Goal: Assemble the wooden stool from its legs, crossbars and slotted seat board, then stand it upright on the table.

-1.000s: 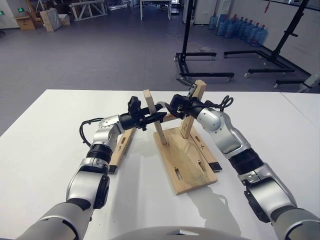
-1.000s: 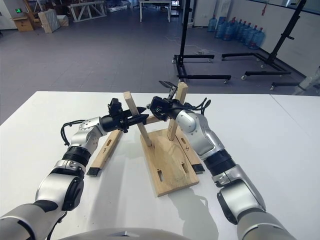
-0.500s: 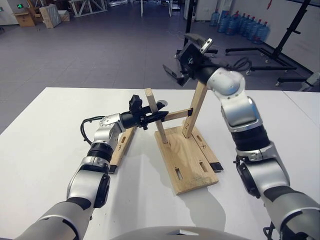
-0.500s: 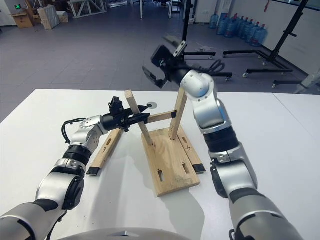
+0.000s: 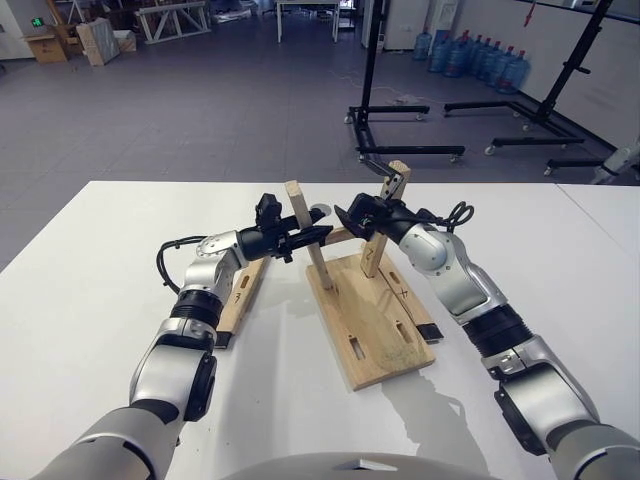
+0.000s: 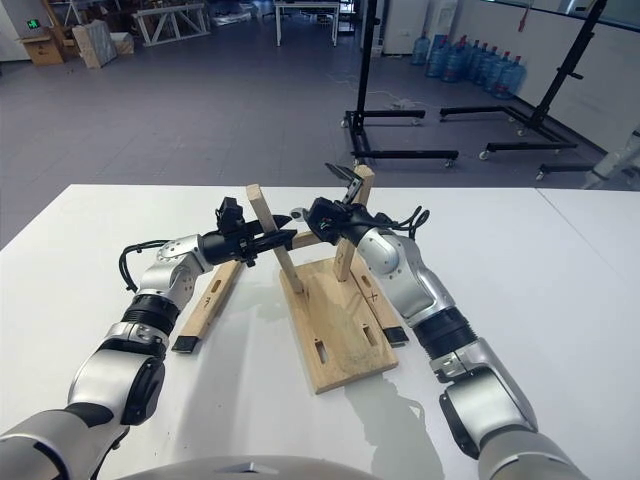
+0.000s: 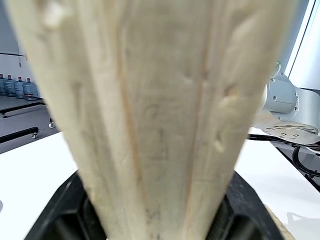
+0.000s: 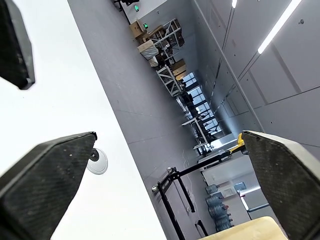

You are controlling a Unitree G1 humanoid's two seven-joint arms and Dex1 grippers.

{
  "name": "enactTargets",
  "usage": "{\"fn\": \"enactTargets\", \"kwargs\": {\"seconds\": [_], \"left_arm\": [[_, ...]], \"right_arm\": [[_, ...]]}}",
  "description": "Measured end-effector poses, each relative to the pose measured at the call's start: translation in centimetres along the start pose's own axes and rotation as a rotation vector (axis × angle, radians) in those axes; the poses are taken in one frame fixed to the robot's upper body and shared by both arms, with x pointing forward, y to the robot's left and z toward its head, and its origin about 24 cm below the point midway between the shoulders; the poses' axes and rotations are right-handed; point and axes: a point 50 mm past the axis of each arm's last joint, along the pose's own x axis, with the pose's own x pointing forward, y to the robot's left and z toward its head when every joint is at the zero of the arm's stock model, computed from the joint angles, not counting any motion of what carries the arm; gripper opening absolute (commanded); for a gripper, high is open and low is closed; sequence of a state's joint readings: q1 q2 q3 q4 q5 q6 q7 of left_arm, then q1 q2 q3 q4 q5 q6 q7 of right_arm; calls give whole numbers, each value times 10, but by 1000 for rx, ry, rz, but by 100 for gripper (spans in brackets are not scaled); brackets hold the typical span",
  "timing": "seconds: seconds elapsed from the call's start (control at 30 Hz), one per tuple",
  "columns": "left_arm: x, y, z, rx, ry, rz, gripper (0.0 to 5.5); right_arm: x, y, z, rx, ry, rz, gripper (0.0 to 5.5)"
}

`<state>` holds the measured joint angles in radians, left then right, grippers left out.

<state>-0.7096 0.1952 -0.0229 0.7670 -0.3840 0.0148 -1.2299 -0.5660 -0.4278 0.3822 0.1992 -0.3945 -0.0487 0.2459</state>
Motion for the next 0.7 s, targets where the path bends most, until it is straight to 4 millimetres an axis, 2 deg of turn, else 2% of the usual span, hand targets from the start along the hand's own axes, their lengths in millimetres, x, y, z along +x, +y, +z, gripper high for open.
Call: {"fn": "enactTargets", "kwargs": {"seconds": [0.27,0.43,0.57,0.7], "left_arm": [[3,0,1,10,22,4,201],[7,1,3,11,72,-6,201],[10,3,6,9,103,-6,201],[17,4,14,19,135,-7,201]], "right_arm": [[-4,0,0,36,19,-8,538],[-5,3,9,77,-1,28,538],[-2,-7,14,116,15,36,538],[4,-27,16,105,39,26,538]]}}
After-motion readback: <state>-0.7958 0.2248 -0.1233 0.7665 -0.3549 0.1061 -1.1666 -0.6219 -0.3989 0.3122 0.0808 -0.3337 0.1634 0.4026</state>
